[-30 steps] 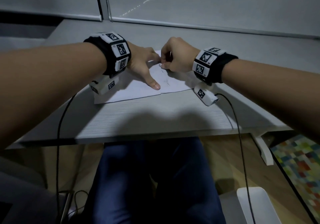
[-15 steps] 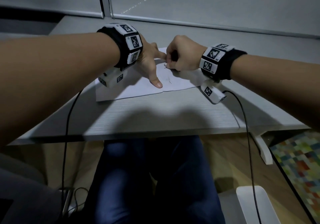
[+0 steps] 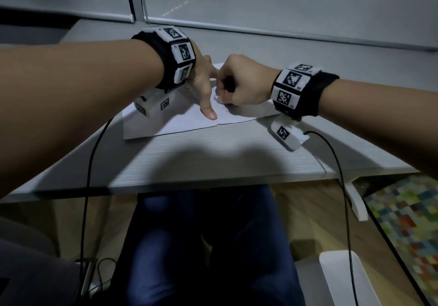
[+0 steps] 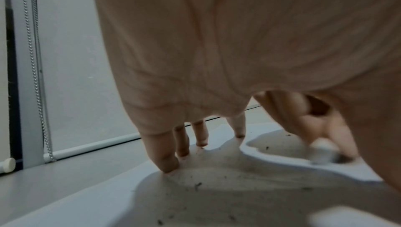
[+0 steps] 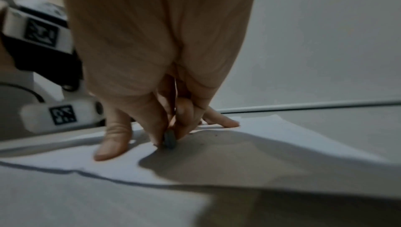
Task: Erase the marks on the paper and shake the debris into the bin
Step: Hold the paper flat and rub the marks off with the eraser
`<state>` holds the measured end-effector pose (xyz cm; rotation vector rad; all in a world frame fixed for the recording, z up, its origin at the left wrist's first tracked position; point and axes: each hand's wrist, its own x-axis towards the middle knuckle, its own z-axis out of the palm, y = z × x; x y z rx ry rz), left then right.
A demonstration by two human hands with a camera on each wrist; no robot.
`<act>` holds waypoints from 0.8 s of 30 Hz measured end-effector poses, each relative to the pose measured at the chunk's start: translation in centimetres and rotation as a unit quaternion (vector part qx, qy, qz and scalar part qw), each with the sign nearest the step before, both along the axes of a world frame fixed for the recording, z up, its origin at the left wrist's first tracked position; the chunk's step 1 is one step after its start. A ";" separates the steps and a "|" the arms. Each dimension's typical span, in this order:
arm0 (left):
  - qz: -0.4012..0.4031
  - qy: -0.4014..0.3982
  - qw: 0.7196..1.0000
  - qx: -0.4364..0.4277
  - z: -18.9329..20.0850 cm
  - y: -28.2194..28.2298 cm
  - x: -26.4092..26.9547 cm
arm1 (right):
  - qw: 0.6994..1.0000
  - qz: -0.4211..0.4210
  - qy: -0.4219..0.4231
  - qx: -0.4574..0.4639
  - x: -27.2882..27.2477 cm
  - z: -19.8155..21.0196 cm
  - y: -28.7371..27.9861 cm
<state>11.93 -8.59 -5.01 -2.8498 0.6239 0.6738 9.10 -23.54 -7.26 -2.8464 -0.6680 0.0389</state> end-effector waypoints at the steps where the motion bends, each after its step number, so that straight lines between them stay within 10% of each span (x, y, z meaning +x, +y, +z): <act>1: -0.002 0.002 1.000 -0.003 0.0 0.0 0.0 | 1.000 0.017 0.011 0.005 -0.4 -0.1 0.0; 24: 0.007 -0.008 0.999 -0.035 -0.5 0.5 0.3 | 1.000 0.015 0.020 0.009 -0.2 0.1 -2.0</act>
